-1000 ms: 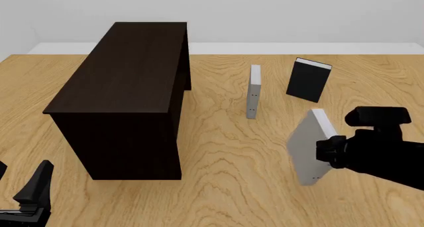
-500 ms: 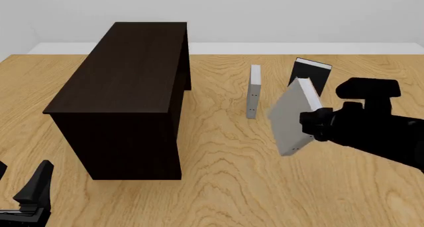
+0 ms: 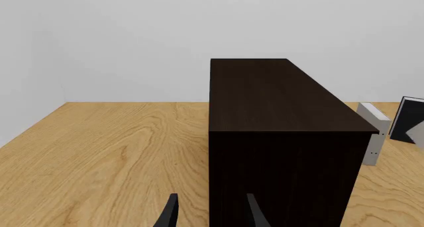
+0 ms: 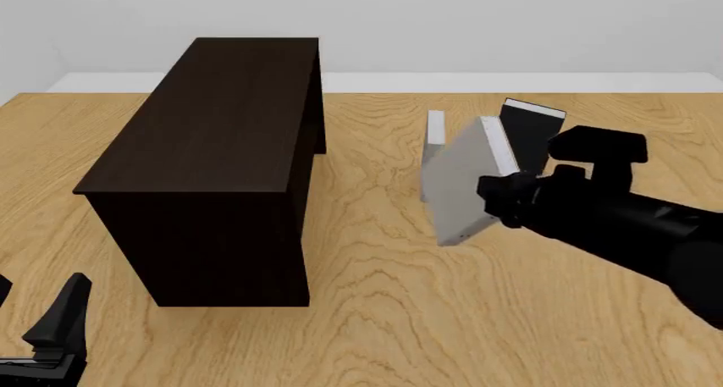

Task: Pick up the book on the right and place it under the cabinet shelf.

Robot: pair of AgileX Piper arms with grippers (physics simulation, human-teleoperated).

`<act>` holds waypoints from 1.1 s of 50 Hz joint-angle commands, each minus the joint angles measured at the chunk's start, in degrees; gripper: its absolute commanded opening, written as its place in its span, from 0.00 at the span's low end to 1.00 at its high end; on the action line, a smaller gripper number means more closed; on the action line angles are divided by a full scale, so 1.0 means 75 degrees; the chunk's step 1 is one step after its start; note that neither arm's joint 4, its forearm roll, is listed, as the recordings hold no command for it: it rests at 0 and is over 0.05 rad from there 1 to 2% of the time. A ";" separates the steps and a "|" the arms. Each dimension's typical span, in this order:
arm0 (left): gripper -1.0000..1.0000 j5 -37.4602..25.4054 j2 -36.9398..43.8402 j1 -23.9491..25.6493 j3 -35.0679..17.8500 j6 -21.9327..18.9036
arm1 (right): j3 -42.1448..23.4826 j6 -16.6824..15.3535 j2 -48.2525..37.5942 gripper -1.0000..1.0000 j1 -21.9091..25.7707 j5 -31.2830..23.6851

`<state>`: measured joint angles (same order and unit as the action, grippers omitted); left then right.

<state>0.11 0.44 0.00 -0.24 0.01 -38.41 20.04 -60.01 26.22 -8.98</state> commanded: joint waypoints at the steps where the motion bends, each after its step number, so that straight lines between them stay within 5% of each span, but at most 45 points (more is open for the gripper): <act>1: 1.00 0.0000 0.0000 0.0001 0.0000 0.0000 | 0.0041 0.0387 -0.0181 0.00 0.0226 0.0711; 18: 1.00 0.0000 0.0001 0.0000 0.0000 0.0002 | 0.0257 0.1035 -0.0755 0.00 0.0775 0.2017; 55: 1.00 0.0000 0.0000 -0.0001 0.0000 0.0001 | -0.0323 0.1569 -0.2287 0.00 0.1274 0.3618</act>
<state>0.11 0.44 0.00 -0.24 0.01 -39.42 29.39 -74.59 35.00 15.02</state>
